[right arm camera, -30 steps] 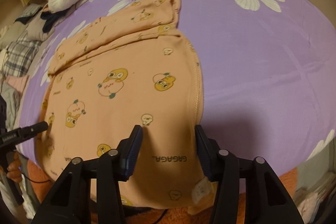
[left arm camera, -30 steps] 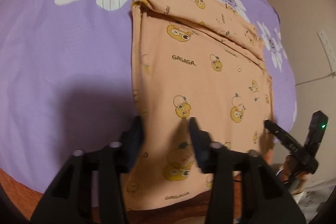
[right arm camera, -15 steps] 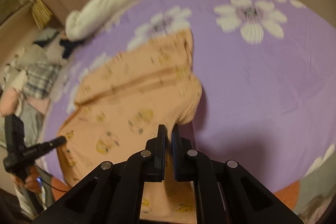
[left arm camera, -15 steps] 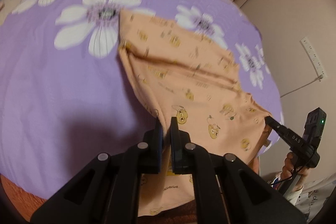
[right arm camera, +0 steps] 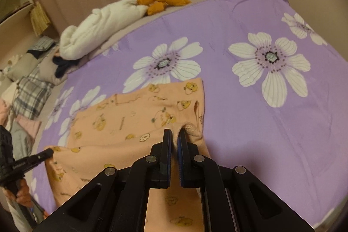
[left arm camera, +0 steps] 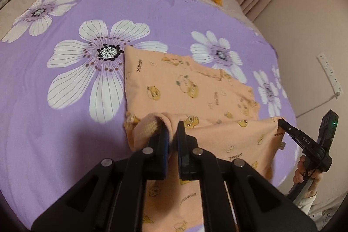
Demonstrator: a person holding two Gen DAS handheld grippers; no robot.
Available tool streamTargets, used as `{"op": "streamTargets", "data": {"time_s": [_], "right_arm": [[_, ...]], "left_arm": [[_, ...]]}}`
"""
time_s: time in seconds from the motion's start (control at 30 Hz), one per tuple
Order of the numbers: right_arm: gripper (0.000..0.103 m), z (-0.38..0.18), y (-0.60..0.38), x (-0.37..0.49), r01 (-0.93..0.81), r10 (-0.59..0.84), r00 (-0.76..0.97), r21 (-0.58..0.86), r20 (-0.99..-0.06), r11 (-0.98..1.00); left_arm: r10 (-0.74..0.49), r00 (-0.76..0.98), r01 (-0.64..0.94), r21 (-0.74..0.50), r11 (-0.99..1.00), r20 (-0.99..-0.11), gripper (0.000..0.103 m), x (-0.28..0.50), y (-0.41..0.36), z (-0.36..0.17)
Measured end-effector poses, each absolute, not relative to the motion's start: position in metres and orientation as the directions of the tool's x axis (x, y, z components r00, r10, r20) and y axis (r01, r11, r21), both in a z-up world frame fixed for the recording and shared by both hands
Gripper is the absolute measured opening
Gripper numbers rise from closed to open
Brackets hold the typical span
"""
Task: Fold small clothes
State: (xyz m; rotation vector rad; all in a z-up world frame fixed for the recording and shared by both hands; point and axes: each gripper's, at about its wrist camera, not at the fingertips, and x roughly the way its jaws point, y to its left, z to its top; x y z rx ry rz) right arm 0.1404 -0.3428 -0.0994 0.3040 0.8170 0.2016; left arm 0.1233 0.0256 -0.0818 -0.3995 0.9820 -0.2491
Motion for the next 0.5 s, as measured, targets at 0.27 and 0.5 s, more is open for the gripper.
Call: {"op": "streamTargets", "data": {"time_s": [0.27, 0.5], "right_arm": [[0.007, -0.132, -0.338, 0.172, 0.004, 0.256, 0.611, 0.326, -0.749, 0.945], [0.007, -0.139, -0.337, 0.174, 0.013, 0.24, 0.6, 0.309, -0.763, 0.951]], "left_arm": [[-0.357, 0.453, -0.017, -0.409, 0.913, -0.817, 0.01, 0.157, 0.029, -0.125], [-0.348, 0.497, -0.003, -0.402, 0.915, -0.795, 0.007, 0.138, 0.046, -0.11]]}}
